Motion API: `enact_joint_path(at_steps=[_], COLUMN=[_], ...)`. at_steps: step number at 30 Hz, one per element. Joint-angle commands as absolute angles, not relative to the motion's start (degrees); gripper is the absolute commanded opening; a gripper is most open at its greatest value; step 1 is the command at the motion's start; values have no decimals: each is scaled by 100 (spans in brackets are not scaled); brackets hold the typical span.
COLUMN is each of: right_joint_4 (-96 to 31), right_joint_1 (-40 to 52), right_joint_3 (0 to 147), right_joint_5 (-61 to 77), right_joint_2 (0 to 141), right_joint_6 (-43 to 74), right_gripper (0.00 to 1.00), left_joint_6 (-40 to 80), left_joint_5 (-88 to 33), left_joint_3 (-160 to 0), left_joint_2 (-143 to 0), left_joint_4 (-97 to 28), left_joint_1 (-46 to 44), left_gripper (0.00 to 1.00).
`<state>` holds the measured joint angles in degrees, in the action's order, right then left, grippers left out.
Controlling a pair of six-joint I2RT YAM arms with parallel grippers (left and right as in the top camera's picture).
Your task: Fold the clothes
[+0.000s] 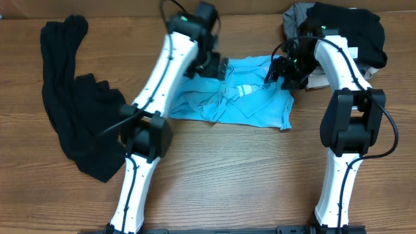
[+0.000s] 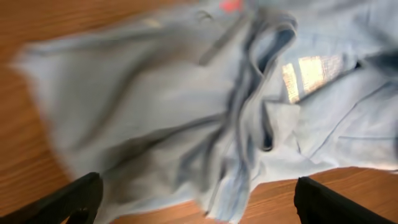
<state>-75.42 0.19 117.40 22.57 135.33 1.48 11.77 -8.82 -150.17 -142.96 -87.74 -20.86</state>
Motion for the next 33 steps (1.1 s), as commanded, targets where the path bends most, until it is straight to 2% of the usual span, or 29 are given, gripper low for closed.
enact_joint_path(at_steps=[1,11,16,17,18,19,20,25,33], right_joint_4=[-7435,-6508,-6226,-6222,-6226,-6248,-6265,-6335,-6722], right_joint_1=[-19,3,40,58,67,69,69,-154,-493], right_joint_3=[11845,10499,10127,10125,10127,10132,10132,10151,10416], right_joint_5=[1686,1118,1249,1376,1490,1636,1776,1850,1852], right_joint_2=[13192,13192,13192,13192,13190,13181,13168,12851,11456], right_joint_6=[145,150,200,196,193,196,198,309,296], right_gripper=[75,77,68,57,41,19,4,4,4], left_joint_6=[965,764,725,725,725,725,722,725,722], left_joint_5=[-849,-685,-687,-685,-683,-683,-681,-534,-537], left_joint_3=[-15860,-16252,-16252,-16252,-16252,-16252,-16252,-16252,-16252], left_joint_2=[-14145,-14145,-14145,-14145,-14145,-14145,-14145,-14145,-14145], left_joint_4=[-9233,-9682,-9682,-9679,-9679,-9679,-9682,-9679,-9679], left_joint_1=[-1485,-445,-145,-106,-82,-58,-27,143,408], left_gripper=[100,100,100,100,100,100,100,100,100])
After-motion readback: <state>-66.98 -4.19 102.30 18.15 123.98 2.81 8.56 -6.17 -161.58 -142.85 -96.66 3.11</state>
